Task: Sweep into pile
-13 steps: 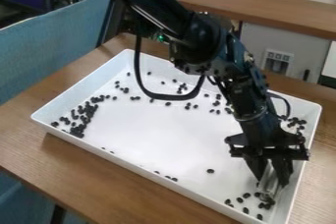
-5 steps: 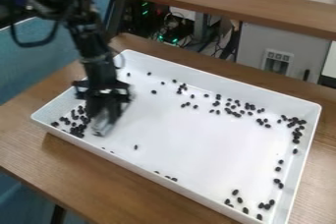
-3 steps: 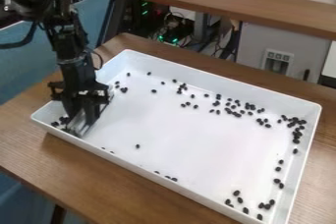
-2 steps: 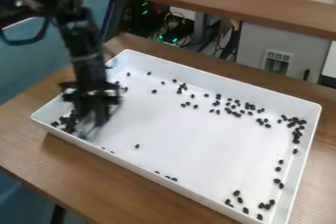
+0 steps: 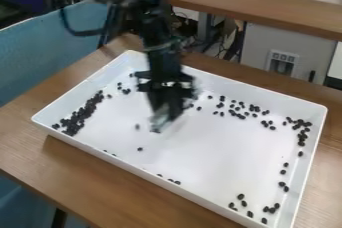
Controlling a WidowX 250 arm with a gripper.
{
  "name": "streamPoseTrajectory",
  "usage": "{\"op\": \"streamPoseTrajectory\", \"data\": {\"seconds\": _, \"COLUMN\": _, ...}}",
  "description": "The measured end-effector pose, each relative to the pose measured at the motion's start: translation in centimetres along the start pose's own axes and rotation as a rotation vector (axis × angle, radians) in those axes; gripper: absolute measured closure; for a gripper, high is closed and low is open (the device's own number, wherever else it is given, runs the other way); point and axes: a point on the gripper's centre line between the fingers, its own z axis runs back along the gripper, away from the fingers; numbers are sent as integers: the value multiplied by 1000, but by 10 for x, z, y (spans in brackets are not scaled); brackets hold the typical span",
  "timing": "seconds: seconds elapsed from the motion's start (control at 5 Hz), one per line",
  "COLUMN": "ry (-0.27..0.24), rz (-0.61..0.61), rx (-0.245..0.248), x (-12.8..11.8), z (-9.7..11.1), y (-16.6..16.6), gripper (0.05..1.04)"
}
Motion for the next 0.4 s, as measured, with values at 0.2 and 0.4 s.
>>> {"op": "streamPoseTrajectory", "data": {"seconds": 0.2, "ry": 4, "rz": -94, "rx": -81, "x": 21, "z": -18, "y": -43, "gripper": 703}}
{"op": "streamPoseTrajectory", "data": {"seconds": 0.4, "ry": 51, "rz": -184, "rx": -146, "x": 38, "z": -38, "y": -88, "gripper": 703}}
